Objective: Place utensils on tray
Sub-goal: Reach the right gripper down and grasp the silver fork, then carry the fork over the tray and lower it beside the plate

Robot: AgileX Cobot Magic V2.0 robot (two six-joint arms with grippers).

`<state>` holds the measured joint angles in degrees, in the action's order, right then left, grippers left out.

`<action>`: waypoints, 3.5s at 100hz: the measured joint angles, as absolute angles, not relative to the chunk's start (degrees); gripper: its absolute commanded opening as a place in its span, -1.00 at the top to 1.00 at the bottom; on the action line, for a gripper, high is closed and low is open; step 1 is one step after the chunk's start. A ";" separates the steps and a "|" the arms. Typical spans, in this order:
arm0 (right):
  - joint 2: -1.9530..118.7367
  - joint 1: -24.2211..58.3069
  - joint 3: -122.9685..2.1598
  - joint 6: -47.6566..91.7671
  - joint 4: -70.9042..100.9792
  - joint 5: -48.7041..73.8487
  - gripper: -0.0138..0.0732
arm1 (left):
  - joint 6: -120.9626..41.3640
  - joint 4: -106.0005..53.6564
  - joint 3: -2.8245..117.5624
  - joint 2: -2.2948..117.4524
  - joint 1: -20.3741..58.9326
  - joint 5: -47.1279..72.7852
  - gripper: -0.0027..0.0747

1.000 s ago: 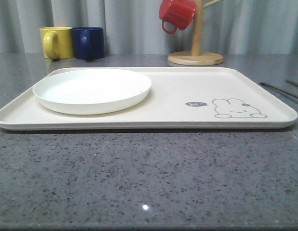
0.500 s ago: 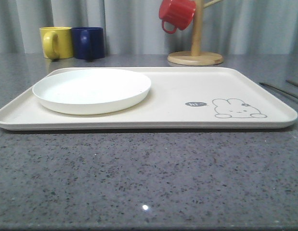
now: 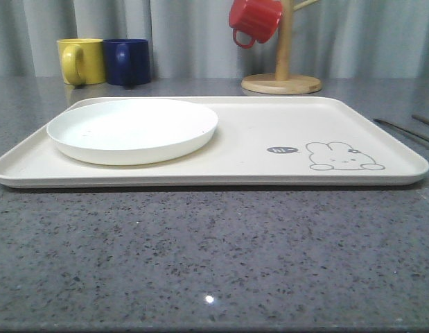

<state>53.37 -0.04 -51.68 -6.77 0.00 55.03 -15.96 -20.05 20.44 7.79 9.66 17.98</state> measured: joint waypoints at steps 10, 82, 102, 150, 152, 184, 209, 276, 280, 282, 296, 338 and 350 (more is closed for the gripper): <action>54.23 0.08 -52.08 -6.11 0.42 54.42 -0.05 | -15.96 -20.05 20.44 7.79 9.66 17.98 0.98; 79.19 4.65 -61.53 -2.69 2.43 48.70 -0.05 | -15.96 -20.05 20.44 7.79 9.66 17.98 0.98; 81.97 4.65 -62.28 -2.69 3.44 47.64 -0.05 | -15.96 -20.05 20.44 7.79 9.66 17.98 0.98; 86.77 7.16 -62.28 -2.50 4.07 46.34 -0.05 | -15.96 -20.05 20.44 7.79 9.66 17.98 0.98; 86.82 7.16 -62.28 -2.50 4.07 46.23 -0.05 | -15.96 -20.05 20.44 7.79 9.66 17.98 0.98; 88.70 7.16 -62.28 -2.50 3.18 46.10 -0.04 | -15.96 -20.05 20.44 7.79 9.66 17.98 0.98; 88.91 7.16 -62.28 -2.50 3.18 46.10 0.36 | -15.96 -20.05 20.44 7.79 9.66 17.98 0.98; 90.10 7.30 -67.77 -4.09 3.05 50.27 0.82 | -15.96 -20.05 20.44 7.79 9.66 17.98 0.98; 89.69 7.30 -69.17 -5.00 3.05 51.09 0.82 | -15.96 -20.05 20.44 7.79 9.66 17.98 0.98; 89.39 7.42 -69.84 -5.69 3.05 51.22 0.82 | -15.96 -20.05 20.44 7.79 9.66 17.98 0.98; 86.86 9.87 -73.18 -11.23 2.41 52.55 0.82 | -15.96 -20.05 20.44 7.79 9.66 17.98 0.98; 88.41 29.20 -73.70 -36.22 -10.18 49.37 0.82 | -15.96 -20.05 20.44 7.79 9.66 17.98 0.98; 91.04 31.46 -74.76 -40.19 -12.17 48.03 0.82 | -15.96 -20.05 20.44 7.79 9.66 17.98 0.98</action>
<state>91.04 31.46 -74.76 -40.19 -12.17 48.03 -15.96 -20.05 20.44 7.79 9.66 17.98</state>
